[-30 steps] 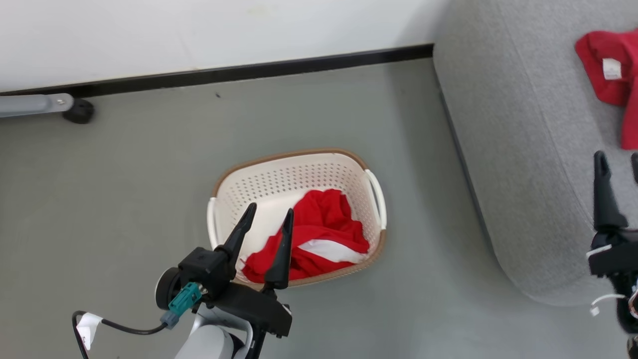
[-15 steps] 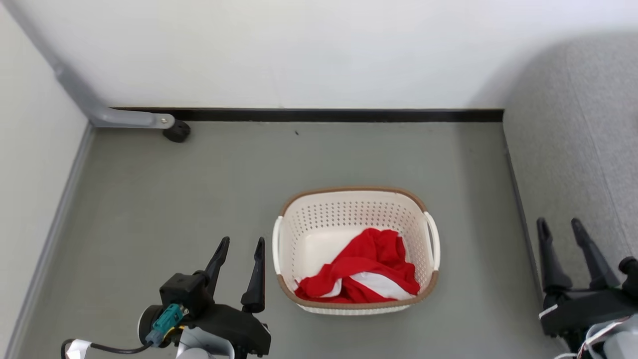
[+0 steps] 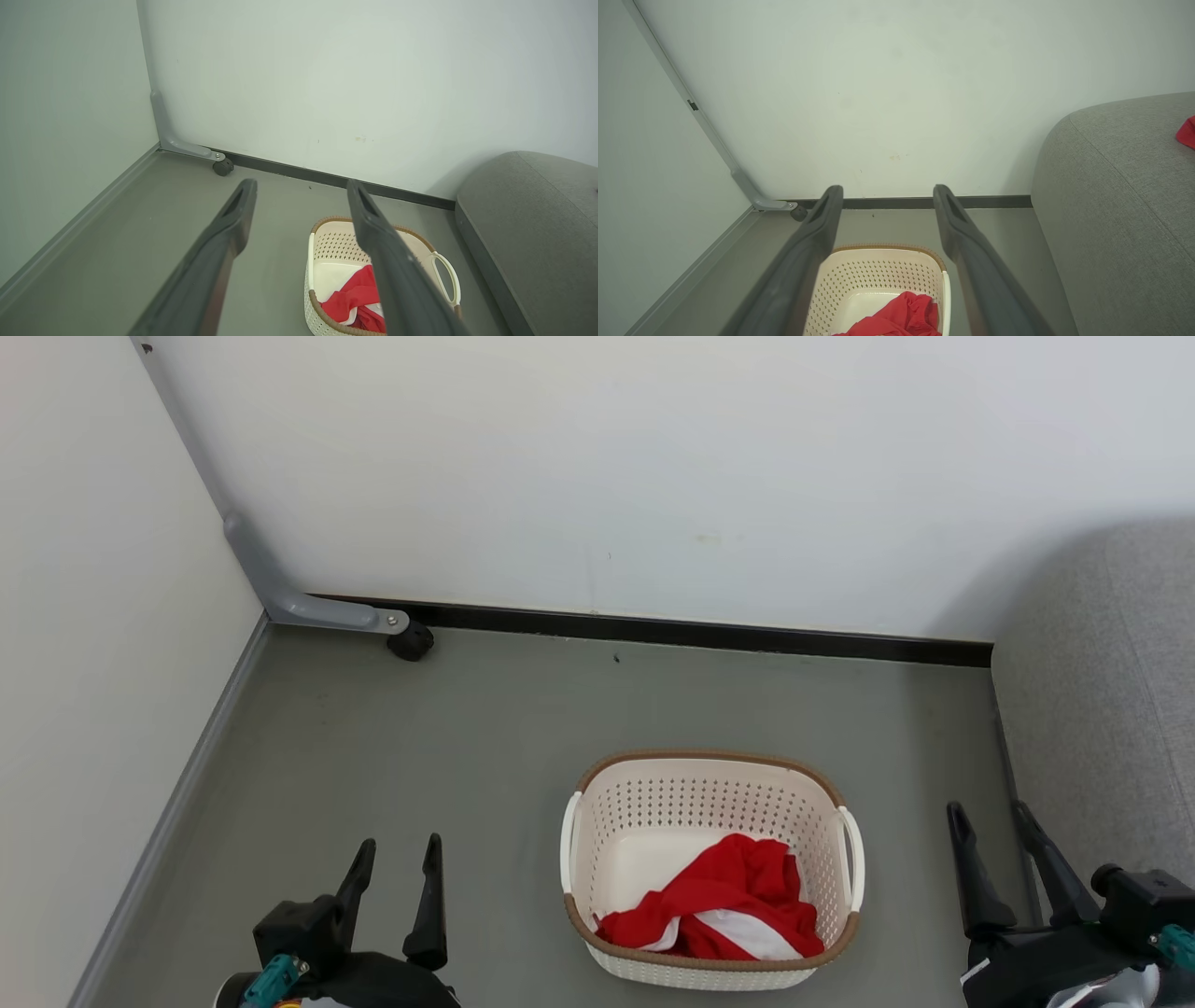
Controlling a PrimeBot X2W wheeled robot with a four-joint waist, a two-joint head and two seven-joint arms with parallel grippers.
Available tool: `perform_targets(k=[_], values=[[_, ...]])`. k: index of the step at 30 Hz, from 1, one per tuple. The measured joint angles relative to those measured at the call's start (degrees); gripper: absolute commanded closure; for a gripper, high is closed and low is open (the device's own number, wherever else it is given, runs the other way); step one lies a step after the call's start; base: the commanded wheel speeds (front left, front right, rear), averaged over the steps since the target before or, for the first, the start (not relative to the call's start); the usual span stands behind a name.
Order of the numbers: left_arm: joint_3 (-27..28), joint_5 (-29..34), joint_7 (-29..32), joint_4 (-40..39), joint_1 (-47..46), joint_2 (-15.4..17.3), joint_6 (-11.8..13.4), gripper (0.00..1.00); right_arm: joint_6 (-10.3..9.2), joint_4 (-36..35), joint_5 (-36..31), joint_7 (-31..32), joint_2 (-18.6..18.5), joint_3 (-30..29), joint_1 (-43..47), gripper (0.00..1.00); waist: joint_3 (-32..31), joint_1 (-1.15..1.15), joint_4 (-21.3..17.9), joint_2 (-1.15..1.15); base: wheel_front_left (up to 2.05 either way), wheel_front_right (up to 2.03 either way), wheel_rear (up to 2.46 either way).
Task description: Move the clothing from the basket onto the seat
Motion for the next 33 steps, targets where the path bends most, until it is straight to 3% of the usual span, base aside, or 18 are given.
perform_targets(k=[19,33], values=[[1.47,0.0,-0.27,0.07,1.23,-0.09,-0.03,0.0,0.0,0.01,-1.72,0.0,1.0,-1.25,1.6,0.0,-1.37,0.01,-0.77,0.0,0.0,0.0,0.0],[1.6,0.71,-0.31,-3.57,1.43,-0.07,-0.73,0.0,0.1,-2.35,-3.75,0.0,2.05,-1.07,1.41,0.0,2.57,0.01,-3.12,0.0,0.0,0.0,0.0]])
